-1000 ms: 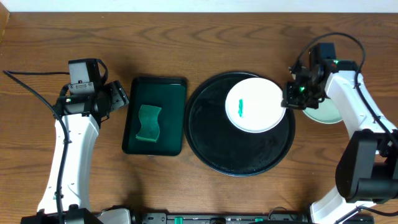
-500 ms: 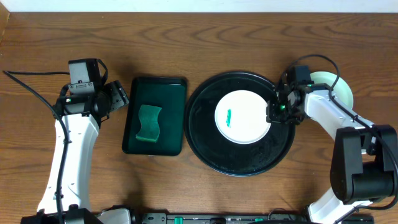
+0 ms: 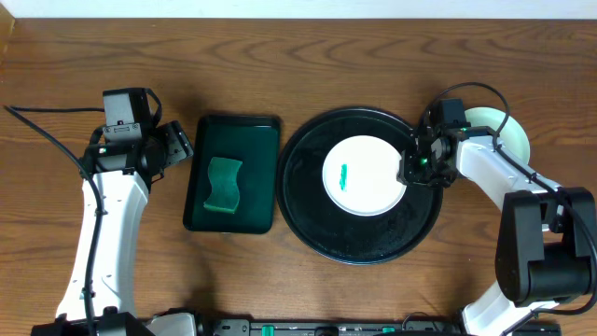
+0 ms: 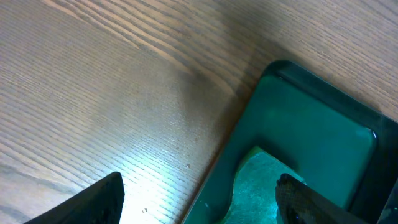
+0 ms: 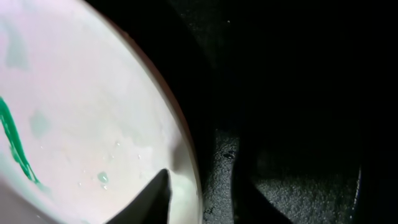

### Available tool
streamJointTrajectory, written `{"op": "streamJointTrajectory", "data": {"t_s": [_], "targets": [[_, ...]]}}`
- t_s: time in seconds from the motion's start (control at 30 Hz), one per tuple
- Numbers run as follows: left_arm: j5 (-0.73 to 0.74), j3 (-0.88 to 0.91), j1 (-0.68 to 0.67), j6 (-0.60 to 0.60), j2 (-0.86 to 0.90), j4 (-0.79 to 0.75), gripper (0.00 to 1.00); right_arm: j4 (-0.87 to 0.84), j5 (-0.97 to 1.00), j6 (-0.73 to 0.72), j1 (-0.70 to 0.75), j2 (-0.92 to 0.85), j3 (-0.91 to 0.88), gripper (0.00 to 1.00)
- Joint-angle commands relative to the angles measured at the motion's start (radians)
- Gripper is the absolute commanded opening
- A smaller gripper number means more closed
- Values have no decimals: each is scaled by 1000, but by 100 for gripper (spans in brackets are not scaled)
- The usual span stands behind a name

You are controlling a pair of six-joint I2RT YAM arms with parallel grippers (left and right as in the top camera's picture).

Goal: Clean dirty plates on tray and stack at the side

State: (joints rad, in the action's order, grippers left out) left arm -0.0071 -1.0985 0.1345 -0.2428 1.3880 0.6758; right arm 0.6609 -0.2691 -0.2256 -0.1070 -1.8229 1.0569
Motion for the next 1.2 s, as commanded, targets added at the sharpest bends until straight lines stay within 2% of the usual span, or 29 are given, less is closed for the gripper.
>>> {"op": "streamJointTrajectory", "data": {"t_s": [0.0, 0.1, 0.23, 0.6, 0.87, 1.0, 1.07, 1.1, 1.13, 1.17], "targets": [[-13, -5, 2, -5, 4, 1, 78, 1, 10, 18, -5, 5, 0, 37], [-13, -5, 2, -5, 4, 1, 79, 1, 11, 34, -5, 5, 0, 45], [-13, -5, 2, -6, 4, 0, 79, 1, 11, 33, -5, 5, 0, 47], [-13, -5, 2, -6, 4, 0, 79, 1, 10, 33, -5, 5, 0, 47], [0, -5, 2, -6, 4, -90, 78, 0, 10, 32, -5, 5, 0, 47], [169, -5, 2, -63, 4, -25, 79, 0, 10, 33, -6, 5, 0, 47], [183, -5, 2, -63, 4, 0, 79, 0, 11, 33, -6, 5, 0, 47], [183, -5, 2, -76, 4, 0, 95, 0, 11, 33, -6, 5, 0, 48], [184, -5, 2, -86, 4, 2, 100, 0, 11, 33, -6, 5, 0, 48], [190, -5, 2, -88, 3, 24, 99, 0, 11, 33, -6, 5, 0, 48]]}}
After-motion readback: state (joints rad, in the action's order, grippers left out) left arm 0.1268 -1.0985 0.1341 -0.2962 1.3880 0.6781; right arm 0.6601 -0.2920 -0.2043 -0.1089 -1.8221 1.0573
